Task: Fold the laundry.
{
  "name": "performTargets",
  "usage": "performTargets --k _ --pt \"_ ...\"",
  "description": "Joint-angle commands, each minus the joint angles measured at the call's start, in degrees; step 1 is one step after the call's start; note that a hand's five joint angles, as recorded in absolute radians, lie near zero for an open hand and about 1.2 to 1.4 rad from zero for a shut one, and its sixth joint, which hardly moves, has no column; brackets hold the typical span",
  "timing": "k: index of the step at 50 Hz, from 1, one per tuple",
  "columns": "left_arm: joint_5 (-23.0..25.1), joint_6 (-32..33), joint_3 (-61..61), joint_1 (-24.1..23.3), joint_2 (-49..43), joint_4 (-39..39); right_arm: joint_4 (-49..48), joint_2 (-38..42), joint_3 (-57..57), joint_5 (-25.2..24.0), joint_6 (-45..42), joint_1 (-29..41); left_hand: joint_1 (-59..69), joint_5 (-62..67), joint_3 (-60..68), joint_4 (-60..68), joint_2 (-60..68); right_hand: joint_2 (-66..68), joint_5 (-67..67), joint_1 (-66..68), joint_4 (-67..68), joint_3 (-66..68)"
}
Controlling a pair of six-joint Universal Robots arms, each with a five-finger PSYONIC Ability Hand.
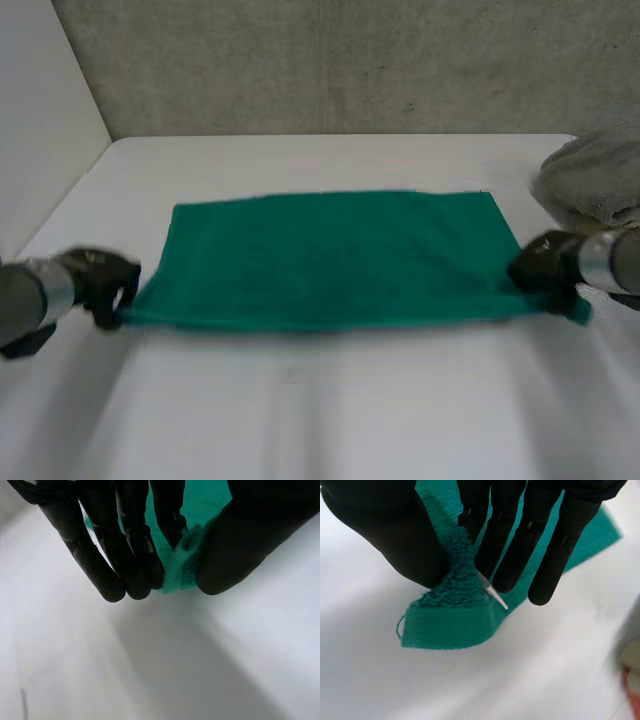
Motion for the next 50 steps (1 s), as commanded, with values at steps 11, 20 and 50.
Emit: performTargets --k 11,20,50 --pt "-0.8 -1.5 21.5 -5.3 -13.5 3.3 -1.6 8.1 -14.2 2.8 5.4 1.3 12.6 13.2 11.8 11.5 11.4 13.1 13.6 14.7 11.6 12.3" --pt "-11.1 -4.7 43.2 -8.2 -28.2 2.6 -15.2 17.8 -28.5 5.5 12.8 4.5 12.6 13.2 11.8 11.5 11.4 13.1 13.6 14.7 11.6 12.3" --pt "-10.2 -15.6 39.9 -13.9 -21.4 5.6 -17.9 6.7 -22.8 3.6 25.5 3.0 -57.4 -56.8 -58.2 -58.5 -58.6 -56.9 -56.4 -55.3 -58.4 -57.7"
